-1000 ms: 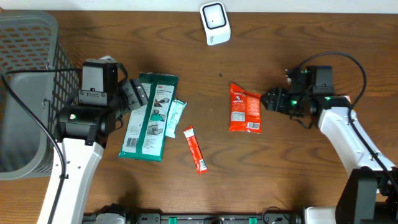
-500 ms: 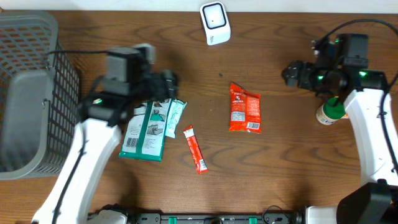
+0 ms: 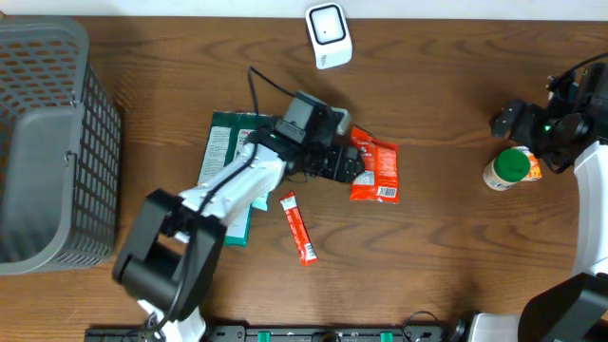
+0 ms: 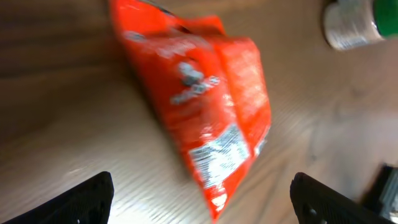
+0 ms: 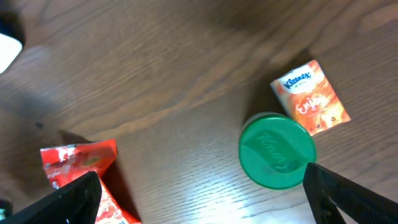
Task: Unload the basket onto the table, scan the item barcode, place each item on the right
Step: 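Reach the left gripper to the red bag and close on it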
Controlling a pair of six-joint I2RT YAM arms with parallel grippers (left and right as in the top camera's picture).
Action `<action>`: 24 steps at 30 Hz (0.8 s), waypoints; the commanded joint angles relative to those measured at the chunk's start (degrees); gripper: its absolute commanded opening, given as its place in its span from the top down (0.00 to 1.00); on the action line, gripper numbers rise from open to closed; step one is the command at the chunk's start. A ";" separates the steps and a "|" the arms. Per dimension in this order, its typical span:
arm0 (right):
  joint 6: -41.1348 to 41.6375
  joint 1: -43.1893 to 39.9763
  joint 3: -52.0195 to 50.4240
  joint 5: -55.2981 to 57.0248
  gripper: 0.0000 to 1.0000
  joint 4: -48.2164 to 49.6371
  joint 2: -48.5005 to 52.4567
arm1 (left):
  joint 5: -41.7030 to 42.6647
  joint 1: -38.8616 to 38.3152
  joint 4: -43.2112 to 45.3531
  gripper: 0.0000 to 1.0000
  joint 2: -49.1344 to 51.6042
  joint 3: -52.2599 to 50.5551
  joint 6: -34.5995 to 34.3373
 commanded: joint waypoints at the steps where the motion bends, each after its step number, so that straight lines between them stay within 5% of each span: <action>1: -0.35 -0.11 0.96 0.42 0.01 -0.02 -0.85 | 6.88 -0.52 1.68 0.09 2.34 0.61 1.79; 24: -0.35 -0.11 0.96 0.42 0.01 -0.02 -0.85 | 6.32 -2.56 15.67 0.09 9.94 0.61 -2.40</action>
